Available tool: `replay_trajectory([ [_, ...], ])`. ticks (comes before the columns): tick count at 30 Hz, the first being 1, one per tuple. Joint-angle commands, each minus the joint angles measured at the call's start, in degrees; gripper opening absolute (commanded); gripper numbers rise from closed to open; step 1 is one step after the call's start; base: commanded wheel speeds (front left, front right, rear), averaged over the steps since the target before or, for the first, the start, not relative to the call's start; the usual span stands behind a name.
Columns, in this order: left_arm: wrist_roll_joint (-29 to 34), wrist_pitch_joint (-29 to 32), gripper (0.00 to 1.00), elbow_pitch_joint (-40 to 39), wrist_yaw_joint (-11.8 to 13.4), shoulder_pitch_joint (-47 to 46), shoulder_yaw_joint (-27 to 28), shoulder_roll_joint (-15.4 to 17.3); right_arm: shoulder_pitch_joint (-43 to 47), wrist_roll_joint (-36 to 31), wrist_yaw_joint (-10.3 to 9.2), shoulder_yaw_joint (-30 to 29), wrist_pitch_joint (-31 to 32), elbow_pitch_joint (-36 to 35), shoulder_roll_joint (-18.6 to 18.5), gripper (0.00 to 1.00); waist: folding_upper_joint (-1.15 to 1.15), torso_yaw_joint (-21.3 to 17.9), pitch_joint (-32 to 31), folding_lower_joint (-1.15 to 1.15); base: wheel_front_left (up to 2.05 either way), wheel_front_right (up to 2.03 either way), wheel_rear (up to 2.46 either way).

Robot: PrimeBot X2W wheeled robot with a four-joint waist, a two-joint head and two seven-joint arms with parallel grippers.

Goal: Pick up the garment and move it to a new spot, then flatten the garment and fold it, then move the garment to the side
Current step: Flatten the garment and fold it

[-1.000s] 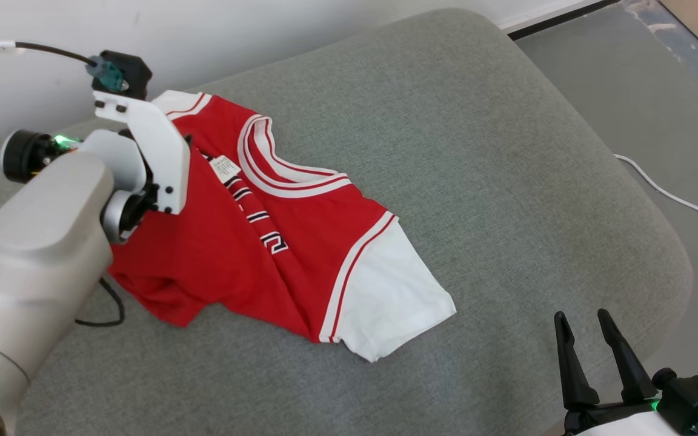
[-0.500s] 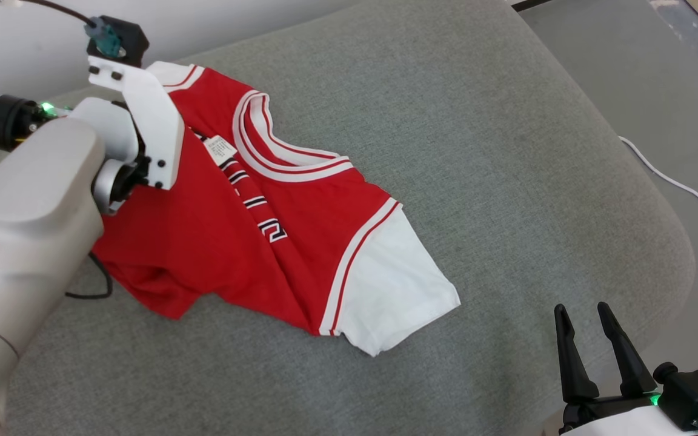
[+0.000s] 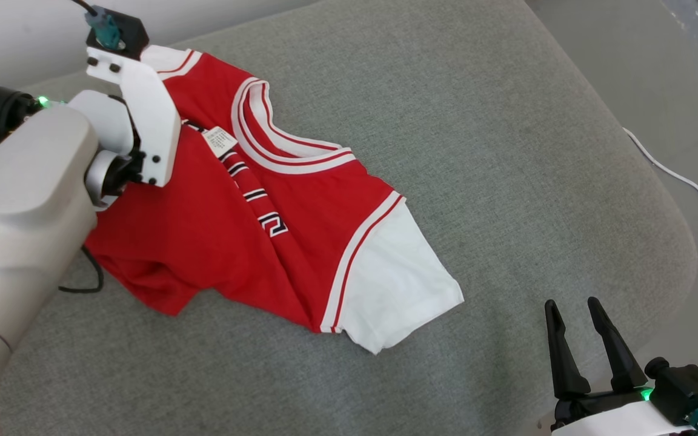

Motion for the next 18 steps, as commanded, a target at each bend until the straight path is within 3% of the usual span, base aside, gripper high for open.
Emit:
replay_trajectory([
  [1, -0.58, 0.79, 1.00, -0.25, -0.39, -0.61, 0.01, -0.12, -0.52, 0.69, -0.11, 0.05, 0.06, -0.12, 0.11, 1.00, 0.00, 0.01, 0.11, -0.01, 0.01, 0.01, 0.01],
  [3, -0.80, 1.15, 0.96, -0.47, -0.53, -0.60, 0.04, -0.03, -0.56, 0.63, -0.11, 0.16, 0.06, -0.05, 0.11, 1.00, 0.00, 0.01, 0.16, -0.01, 0.00, 0.00, 0.00],
  [4, -0.82, 1.28, 0.70, -0.60, -0.48, -0.55, 0.02, -0.13, -0.57, 0.62, -0.11, 0.20, 0.06, 0.01, 0.11, 1.00, 0.00, 0.01, 0.16, -0.01, 0.00, 0.00, 0.00],
  [5, -1.09, 1.36, 0.33, -0.75, -0.49, -0.46, 0.10, -0.22, -0.58, 0.61, -0.11, 0.23, 0.06, 0.08, 0.12, 1.00, 0.00, 0.01, 0.15, -0.01, 0.00, 0.00, 0.00],
  [6, -1.32, 1.38, 0.06, -0.87, -0.62, -0.29, 0.14, -0.30, -0.60, 0.65, -0.11, 0.25, 0.06, 0.15, 0.12, 1.00, 0.00, 0.02, 0.11, -0.01, 0.00, 0.00, 0.00],
  [7, -1.43, 1.16, 0.00, -1.09, -0.72, -0.17, 0.24, -0.34, -0.61, 0.65, -0.11, 0.29, 0.06, 0.22, 0.12, 1.00, 0.00, 0.02, 0.05, -0.01, 0.00, 0.00, 0.00],
  [18, -3.29, -3.79, 0.00, -3.70, -1.37, 1.72, 2.08, -0.10, -0.98, -0.58, -0.11, 0.72, 0.06, 1.15, 0.09, 1.00, 0.00, 0.31, -2.12, -0.01, 0.00, 0.00, 0.00],
])
